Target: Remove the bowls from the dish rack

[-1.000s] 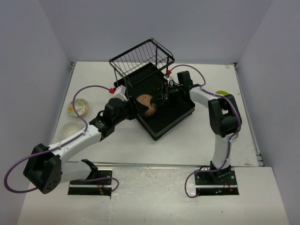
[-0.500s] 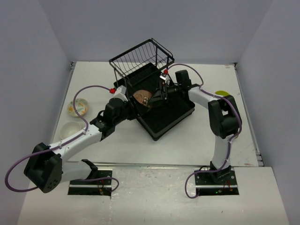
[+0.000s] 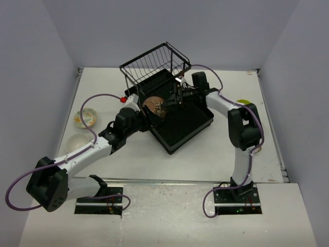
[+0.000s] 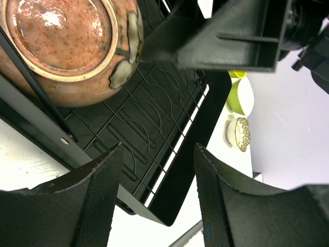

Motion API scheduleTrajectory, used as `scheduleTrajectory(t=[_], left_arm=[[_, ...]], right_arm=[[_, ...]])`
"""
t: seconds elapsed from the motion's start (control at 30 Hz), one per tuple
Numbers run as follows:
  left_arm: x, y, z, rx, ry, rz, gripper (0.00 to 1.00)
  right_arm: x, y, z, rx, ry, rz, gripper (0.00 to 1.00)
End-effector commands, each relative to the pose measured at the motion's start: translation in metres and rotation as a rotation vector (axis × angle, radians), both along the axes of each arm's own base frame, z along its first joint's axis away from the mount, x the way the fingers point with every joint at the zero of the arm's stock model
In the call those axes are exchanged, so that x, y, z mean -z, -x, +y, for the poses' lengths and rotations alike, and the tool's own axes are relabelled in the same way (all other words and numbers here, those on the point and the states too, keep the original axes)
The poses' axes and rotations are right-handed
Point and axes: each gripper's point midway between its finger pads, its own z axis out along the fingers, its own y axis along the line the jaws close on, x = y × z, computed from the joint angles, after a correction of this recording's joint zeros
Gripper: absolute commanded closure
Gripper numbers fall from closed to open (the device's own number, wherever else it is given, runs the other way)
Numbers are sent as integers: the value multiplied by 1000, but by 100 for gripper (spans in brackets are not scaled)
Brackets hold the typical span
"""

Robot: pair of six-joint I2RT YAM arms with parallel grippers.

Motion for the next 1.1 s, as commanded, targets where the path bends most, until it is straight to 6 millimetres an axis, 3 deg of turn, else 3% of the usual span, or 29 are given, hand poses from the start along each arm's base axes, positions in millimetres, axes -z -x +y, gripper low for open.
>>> scheduleTrajectory(t=[0.0, 0.27, 0.4, 0.53, 0.77, 0.87, 0.93, 1.03, 1.07], left_arm=[[-6, 2, 0, 15, -5, -33, 42], [-13, 3, 1, 19, -10, -45, 41], [-15, 2, 0, 27, -15, -53, 41], [-13, 0, -1, 28, -24, -50, 41], [-16, -2, -4, 42, -32, -55, 41], [-17, -2, -3, 40, -32, -57, 41], [-18, -1, -3, 42, -32, -57, 41], [-22, 1, -4, 49, -21, -62, 41], [-25, 2, -4, 52, -14, -70, 41]], right_arm=[[-15, -9, 19, -37, -51, -23, 13], [-7, -10, 45, -59, -69, 31, 14], [-14, -10, 56, -74, -94, 15, 19], [-30, -5, 56, -76, -135, -5, 22], [-36, 6, 53, -95, -165, 8, 26], [-37, 8, 53, -99, -175, 23, 33], [-38, 10, 53, -102, -185, 26, 44], [-35, 15, 50, -94, -198, 41, 44], [-43, 15, 51, -91, -221, 24, 45]])
